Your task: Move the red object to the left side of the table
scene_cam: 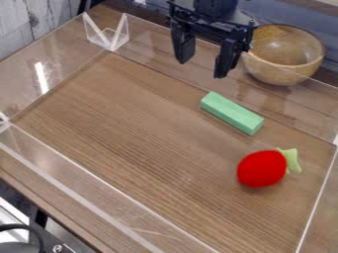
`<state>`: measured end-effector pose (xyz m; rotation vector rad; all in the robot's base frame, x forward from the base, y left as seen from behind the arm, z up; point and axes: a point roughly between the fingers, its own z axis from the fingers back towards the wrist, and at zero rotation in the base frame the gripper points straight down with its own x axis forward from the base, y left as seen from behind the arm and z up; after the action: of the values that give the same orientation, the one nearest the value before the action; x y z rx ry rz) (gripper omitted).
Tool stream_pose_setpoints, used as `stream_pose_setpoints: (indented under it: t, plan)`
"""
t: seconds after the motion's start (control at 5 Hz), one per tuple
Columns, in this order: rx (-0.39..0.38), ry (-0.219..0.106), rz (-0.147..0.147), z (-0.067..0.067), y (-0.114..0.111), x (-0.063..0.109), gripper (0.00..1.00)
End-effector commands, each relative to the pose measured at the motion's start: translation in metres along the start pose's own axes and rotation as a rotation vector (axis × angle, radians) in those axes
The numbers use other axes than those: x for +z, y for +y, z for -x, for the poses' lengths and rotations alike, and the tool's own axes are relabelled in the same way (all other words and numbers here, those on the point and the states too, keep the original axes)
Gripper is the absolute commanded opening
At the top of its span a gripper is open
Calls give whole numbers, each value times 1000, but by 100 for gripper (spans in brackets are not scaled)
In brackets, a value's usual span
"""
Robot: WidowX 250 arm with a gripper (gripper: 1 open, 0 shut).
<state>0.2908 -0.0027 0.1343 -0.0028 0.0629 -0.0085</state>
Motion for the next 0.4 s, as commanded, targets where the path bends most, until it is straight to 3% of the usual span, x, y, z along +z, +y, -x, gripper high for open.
stream_pose_setpoints:
  t: [0.0, 0.2]
  plan:
    - [-102, 26, 3, 7, -21, -10, 100]
    - [-307, 84, 23, 23, -59, -41, 100]
